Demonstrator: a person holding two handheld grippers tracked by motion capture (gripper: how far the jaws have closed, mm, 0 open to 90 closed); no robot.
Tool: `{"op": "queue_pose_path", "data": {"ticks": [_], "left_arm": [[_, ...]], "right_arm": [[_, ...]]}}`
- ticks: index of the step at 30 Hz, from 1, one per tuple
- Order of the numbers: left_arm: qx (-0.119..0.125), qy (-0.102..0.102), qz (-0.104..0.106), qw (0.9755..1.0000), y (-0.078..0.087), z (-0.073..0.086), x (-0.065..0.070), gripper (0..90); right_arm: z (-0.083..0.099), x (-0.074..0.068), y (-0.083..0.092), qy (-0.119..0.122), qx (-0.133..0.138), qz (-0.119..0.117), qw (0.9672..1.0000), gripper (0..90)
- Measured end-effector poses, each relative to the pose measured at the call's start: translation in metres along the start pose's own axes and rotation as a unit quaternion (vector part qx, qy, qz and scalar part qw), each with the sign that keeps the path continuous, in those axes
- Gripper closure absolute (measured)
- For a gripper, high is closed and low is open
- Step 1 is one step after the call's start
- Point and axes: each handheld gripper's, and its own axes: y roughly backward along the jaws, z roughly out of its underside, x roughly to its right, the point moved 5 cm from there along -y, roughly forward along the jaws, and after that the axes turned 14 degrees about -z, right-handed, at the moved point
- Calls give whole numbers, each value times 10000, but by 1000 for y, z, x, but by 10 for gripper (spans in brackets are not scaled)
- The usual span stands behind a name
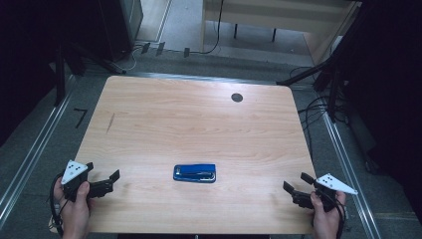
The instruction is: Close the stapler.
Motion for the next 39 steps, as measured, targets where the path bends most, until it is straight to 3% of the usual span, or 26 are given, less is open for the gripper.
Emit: {"op": "queue_pose_path", "data": {"ticks": [6, 11, 16, 28, 39], "left_arm": [[44, -107, -63, 9999, 2, 1, -2, 0], [44, -48, -28, 10000, 3, 1, -4, 0], [2, -218, -92, 9997, 6, 4, -6, 0], [-108, 6, -161, 9998, 11, 8, -22, 0], [-163, -129, -179, 9996, 7, 6, -19, 0]], "right_arm": [[1, 7, 8, -100, 103, 108, 9998, 19], [4, 9, 8, -135, 52, 97, 9998, 9], [7, 11, 8, -182, 38, 156, 9997, 0], [11, 11, 3, -17, -171, 321, 9993, 0], [11, 10, 6, 3, -128, 308, 9994, 0]]}}
